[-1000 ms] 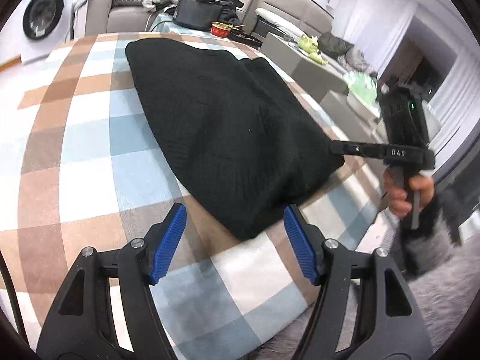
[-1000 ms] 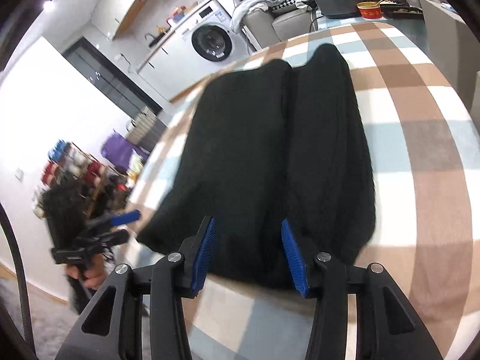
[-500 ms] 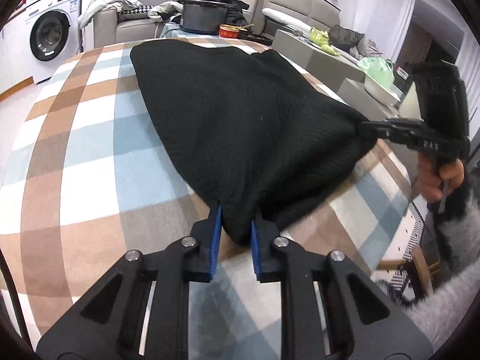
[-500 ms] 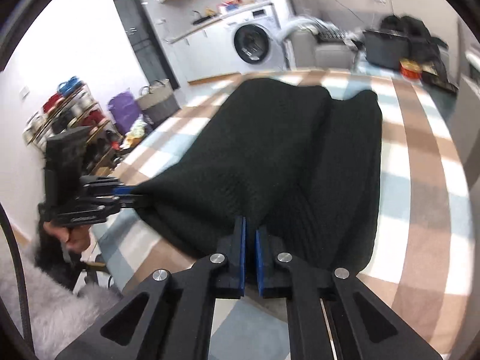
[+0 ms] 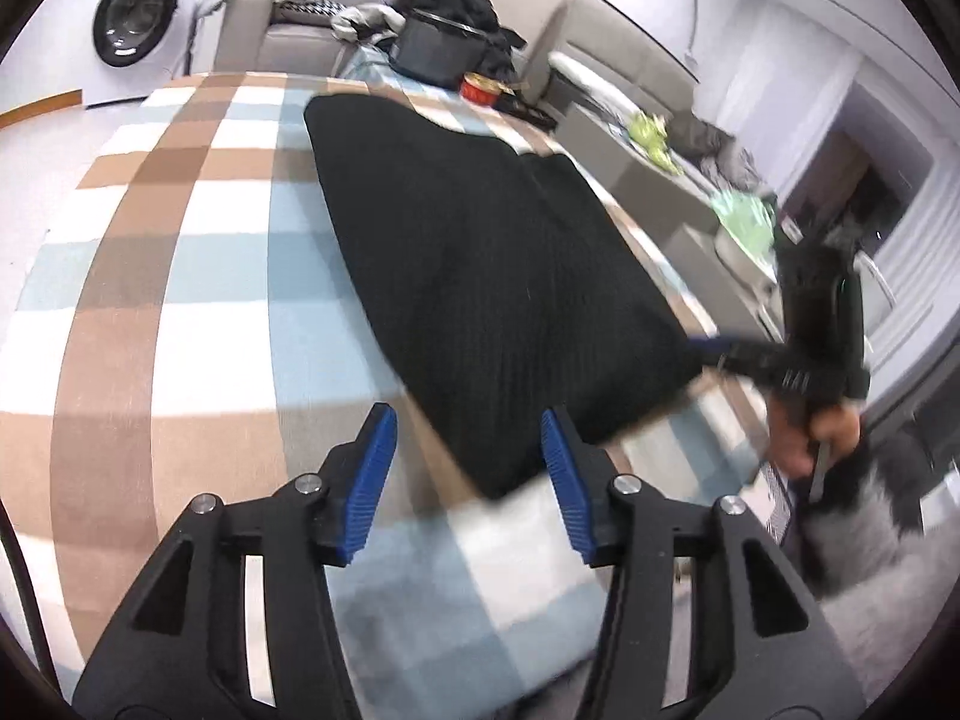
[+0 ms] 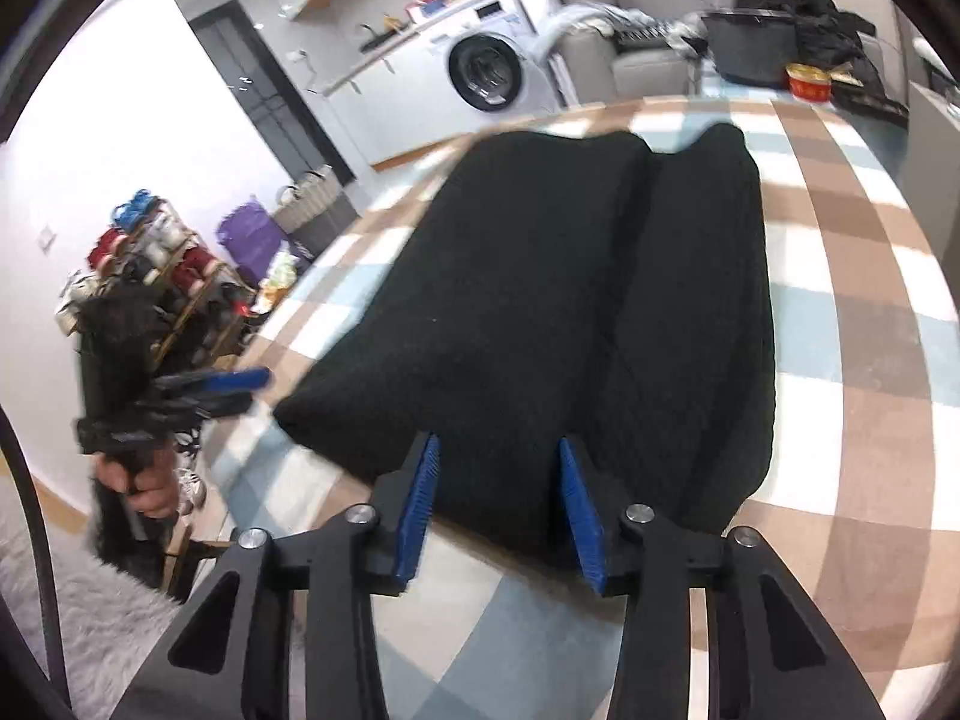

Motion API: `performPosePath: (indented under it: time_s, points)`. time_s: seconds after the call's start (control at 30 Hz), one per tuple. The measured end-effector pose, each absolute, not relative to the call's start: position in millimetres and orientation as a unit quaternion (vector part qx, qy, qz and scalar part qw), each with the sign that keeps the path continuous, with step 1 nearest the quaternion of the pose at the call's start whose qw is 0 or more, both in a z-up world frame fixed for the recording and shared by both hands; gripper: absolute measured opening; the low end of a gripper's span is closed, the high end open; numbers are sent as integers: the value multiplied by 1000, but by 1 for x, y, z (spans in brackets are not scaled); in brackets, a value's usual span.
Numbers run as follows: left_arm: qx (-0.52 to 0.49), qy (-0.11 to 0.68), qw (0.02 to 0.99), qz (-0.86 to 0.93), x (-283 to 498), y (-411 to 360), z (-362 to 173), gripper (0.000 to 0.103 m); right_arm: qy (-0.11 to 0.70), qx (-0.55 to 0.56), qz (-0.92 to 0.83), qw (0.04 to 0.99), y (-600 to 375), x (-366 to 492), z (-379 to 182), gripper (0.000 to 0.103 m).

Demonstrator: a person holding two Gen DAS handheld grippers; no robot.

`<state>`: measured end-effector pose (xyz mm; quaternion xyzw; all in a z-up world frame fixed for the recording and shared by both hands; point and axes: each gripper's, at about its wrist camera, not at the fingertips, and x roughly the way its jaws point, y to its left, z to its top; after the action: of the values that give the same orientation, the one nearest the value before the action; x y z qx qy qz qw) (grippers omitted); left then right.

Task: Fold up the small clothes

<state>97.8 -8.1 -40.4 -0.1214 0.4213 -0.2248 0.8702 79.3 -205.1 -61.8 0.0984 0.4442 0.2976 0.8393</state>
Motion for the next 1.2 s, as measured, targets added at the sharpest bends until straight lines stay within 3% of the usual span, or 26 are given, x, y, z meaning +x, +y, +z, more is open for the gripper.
performPosePath:
  time_s: [0.1, 0.23, 0.33, 0.47, 0.63, 1.07, 1.2]
  points:
    - [-121, 434, 866, -217, 115, -20, -49, 46, 436, 86, 307, 842, -197, 79, -63, 8]
    - [-98, 477, 847, -213, 119, -37, -69, 46, 422, 75, 313, 848, -200, 70, -50, 7]
    - [-75, 480, 849, -209, 111, -40, -73, 49, 461, 56, 290, 837, -204, 73, -62, 6]
    - [-43, 487, 847, -206, 104, -42, -69, 50, 468, 56, 284, 835, -207, 73, -64, 7]
    - [-76, 475, 853, -201, 109, -29, -60, 50, 441, 107, 245, 857, -232, 75, -51, 31]
    - [-108, 451, 861, -209, 149, -49, -45, 51, 467, 172, 184, 848, -255, 93, -72, 32]
    - [-106, 459, 858, -207, 153, -51, -53, 51, 462, 186, 186, 847, -259, 89, -70, 37]
